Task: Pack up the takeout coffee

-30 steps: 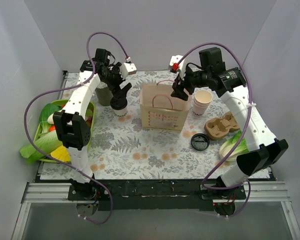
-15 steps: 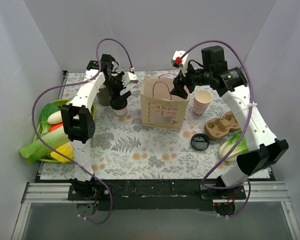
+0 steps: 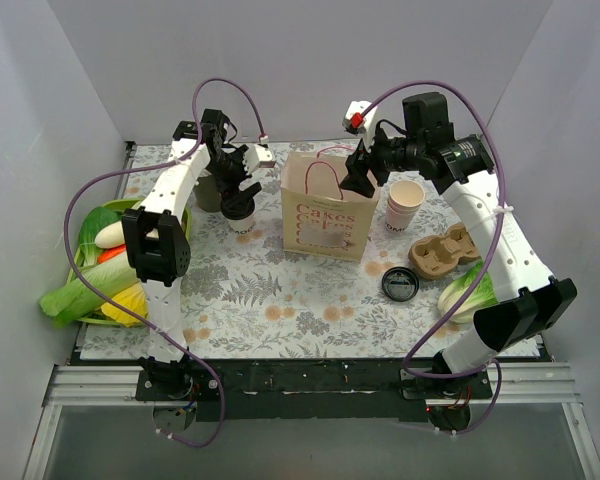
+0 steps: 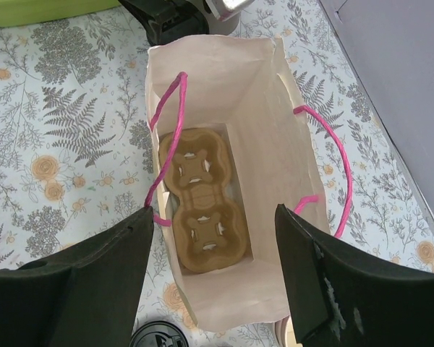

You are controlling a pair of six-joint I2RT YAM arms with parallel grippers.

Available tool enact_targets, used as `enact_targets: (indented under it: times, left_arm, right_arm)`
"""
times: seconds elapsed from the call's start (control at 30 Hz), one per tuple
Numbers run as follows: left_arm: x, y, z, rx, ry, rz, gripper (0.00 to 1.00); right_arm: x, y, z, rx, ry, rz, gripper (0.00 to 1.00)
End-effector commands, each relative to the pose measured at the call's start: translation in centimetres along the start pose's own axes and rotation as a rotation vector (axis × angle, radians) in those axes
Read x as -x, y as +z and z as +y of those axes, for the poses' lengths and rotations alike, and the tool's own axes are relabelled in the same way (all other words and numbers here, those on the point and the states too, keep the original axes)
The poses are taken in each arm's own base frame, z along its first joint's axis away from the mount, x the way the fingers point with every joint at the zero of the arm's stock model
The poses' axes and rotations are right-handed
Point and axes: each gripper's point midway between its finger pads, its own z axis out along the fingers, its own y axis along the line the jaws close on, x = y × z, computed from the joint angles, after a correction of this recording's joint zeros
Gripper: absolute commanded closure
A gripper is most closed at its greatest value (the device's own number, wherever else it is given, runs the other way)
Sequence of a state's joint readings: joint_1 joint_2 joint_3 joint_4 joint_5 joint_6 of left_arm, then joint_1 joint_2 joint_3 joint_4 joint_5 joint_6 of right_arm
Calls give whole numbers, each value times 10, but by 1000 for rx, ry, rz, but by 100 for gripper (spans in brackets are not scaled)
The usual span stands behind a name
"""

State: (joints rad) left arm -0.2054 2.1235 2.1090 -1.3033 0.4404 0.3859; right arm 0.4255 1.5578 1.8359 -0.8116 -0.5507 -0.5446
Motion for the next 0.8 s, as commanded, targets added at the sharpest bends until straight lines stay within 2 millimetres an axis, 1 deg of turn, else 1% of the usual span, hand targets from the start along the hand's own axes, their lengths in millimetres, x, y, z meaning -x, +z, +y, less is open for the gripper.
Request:
enact_targets:
  times: [0.0, 0.17, 0.37, 0.73, 0.77]
  left_arm:
    - [-3, 0, 9, 21, 1, 5, 10]
    - [-6, 3, 11, 24, -1, 13, 10]
    - [-7, 7, 8, 4, -12, 7, 11]
    - [-10, 5, 1, -16, -45, 20, 23]
    - [-10, 6, 1, -19, -52, 20, 27]
  right_arm:
    - [14, -9, 1, -13, -11, -50, 25]
    - [11, -9, 2, -13, -6, -44, 25]
    - [9, -8, 2, -11, -1, -42, 25]
    - [7, -6, 1, -11, 6, -42, 25]
    - [7, -6, 0, -9, 6, -42, 25]
